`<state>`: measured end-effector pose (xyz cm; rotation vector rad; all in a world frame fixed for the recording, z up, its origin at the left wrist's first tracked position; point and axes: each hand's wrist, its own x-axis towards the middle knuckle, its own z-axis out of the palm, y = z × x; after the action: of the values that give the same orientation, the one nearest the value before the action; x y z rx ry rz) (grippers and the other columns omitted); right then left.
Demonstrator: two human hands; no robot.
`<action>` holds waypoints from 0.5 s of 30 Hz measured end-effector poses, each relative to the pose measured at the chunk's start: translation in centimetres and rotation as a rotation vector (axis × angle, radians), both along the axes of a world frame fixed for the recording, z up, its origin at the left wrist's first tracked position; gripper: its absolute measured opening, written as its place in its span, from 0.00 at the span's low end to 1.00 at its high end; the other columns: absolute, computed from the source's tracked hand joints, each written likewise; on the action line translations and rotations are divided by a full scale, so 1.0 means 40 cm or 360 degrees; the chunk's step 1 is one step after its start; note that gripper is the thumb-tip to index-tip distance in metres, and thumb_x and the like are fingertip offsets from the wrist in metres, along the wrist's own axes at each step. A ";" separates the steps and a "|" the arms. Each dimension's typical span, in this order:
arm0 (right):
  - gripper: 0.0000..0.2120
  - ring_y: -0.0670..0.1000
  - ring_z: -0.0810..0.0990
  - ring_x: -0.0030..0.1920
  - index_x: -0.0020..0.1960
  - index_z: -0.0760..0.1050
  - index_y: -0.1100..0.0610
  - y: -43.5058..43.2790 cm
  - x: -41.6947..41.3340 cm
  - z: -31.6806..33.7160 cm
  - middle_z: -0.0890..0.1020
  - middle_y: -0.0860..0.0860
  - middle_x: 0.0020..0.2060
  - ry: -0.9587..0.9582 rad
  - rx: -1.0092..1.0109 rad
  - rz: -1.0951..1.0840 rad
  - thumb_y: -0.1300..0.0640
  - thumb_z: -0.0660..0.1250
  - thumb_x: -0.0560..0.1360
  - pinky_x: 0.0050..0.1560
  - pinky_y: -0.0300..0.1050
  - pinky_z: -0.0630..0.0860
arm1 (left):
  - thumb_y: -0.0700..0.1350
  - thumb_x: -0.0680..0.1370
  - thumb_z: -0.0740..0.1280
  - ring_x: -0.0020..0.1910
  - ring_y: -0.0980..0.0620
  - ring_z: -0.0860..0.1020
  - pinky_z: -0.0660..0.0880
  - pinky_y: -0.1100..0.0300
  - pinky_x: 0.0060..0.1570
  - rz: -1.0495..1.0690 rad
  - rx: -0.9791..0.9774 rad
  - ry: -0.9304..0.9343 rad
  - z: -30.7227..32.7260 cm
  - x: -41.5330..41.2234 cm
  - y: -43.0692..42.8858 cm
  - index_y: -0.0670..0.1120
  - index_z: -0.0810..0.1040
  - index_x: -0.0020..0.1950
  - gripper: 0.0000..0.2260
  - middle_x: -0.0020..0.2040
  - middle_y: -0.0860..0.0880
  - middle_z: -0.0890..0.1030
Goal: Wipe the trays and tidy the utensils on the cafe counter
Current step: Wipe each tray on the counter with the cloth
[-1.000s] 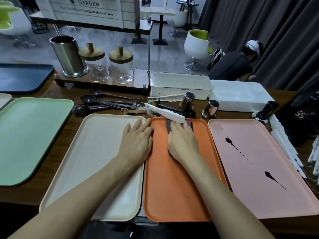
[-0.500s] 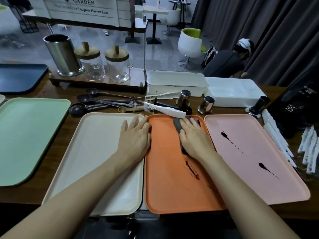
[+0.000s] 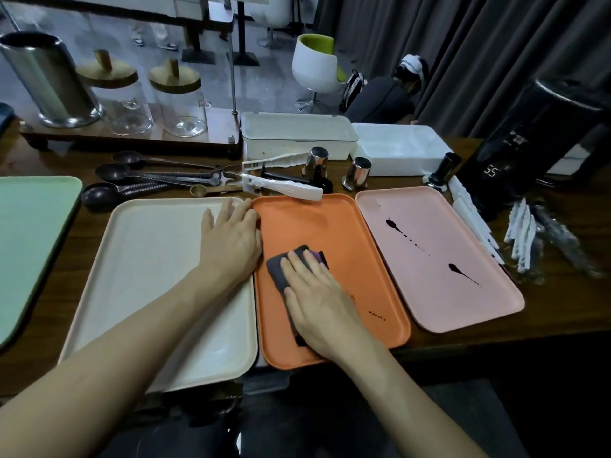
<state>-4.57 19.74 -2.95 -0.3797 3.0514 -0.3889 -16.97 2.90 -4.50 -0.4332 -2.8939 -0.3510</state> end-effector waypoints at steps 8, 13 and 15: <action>0.26 0.54 0.47 0.81 0.82 0.51 0.57 0.170 -0.011 0.017 0.54 0.52 0.81 -0.0051 0.0109 -0.0263 0.52 0.48 0.86 0.80 0.51 0.49 | 0.46 0.82 0.58 0.78 0.41 0.61 0.62 0.37 0.69 0.0052 -0.0059 -0.0091 0.018 0.002 0.008 0.45 0.77 0.61 0.13 0.77 0.46 0.69; 0.28 0.53 0.43 0.81 0.82 0.47 0.56 0.185 -0.016 0.034 0.48 0.52 0.82 -0.0163 -0.0050 -0.0184 0.49 0.48 0.86 0.80 0.50 0.43 | 0.46 0.81 0.62 0.69 0.43 0.70 0.71 0.45 0.57 -0.0048 -0.0080 0.0028 0.050 0.104 -0.015 0.49 0.82 0.62 0.14 0.69 0.48 0.76; 0.27 0.52 0.42 0.81 0.82 0.47 0.55 0.210 -0.007 0.054 0.47 0.52 0.82 -0.0191 -0.0157 -0.0119 0.49 0.48 0.86 0.79 0.48 0.43 | 0.48 0.80 0.57 0.67 0.42 0.71 0.73 0.45 0.55 -0.0098 -0.0034 -0.0023 0.057 0.199 -0.025 0.48 0.80 0.66 0.19 0.70 0.47 0.76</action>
<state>-4.85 28.13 -0.79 -0.2368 2.9430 -0.5470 -9.00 1.91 -2.21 -0.5266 -2.9055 -0.3341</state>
